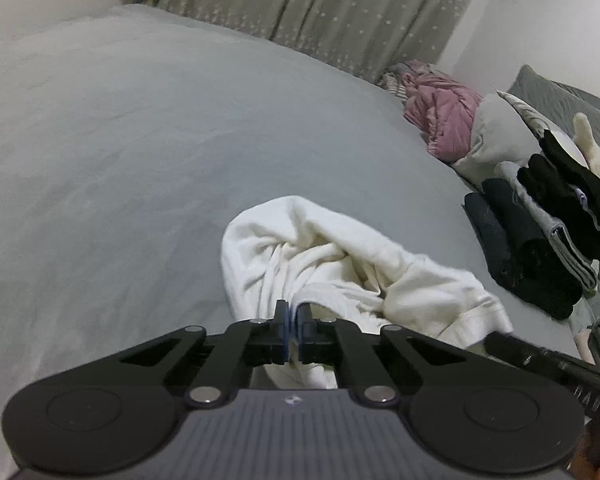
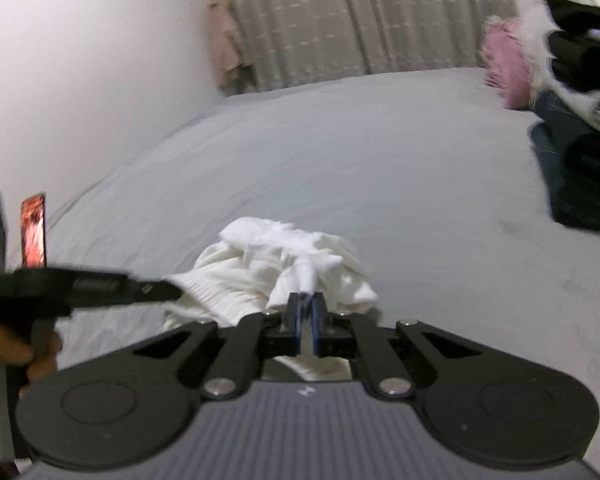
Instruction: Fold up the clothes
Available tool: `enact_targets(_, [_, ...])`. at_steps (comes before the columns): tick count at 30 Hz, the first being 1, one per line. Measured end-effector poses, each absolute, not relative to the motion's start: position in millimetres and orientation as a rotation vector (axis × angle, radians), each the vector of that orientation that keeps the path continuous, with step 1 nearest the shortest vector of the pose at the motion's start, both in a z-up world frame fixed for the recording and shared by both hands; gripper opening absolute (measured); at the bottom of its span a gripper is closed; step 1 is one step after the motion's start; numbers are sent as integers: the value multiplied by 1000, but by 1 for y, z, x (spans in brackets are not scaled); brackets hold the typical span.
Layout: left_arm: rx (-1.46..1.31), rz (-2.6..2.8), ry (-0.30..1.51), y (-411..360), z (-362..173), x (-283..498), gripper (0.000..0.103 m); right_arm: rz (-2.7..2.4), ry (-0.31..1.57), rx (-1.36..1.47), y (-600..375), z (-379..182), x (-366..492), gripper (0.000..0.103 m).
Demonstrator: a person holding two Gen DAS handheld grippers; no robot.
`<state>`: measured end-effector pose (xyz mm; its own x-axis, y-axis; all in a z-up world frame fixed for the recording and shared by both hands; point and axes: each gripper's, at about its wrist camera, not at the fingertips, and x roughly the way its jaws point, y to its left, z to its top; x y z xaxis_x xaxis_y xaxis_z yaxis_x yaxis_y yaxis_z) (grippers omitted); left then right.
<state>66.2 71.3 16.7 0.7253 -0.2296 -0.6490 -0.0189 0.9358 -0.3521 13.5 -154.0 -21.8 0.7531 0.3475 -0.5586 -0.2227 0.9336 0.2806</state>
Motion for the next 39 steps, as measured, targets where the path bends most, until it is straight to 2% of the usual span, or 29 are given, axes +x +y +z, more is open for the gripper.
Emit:
enact_targets(16, [-327, -111, 688, 98, 68, -31, 2, 173, 637, 192, -155, 49, -68, 1])
enact_targets(32, [-197, -101, 704, 124, 72, -98, 2, 125, 738, 188, -147, 43, -153, 0])
enact_targets(34, [-197, -121, 722, 127, 71, -102, 6, 139, 750, 164, -142, 39, -150, 6])
enact_targets(35, [-195, -127, 728, 128, 70, -103, 14, 144, 759, 152, -137, 37, -148, 12])
enact_targets(36, [-186, -137, 740, 127, 68, -102, 31, 148, 766, 150, -134, 36, -146, 16])
enact_targets(38, [-166, -149, 760, 122, 63, -96, 51, 171, 786, 143, -128, 31, -138, 21])
enact_targets(39, [-153, -150, 765, 121, 61, -93, 53, 175, 792, 139, -126, 29, -135, 23])
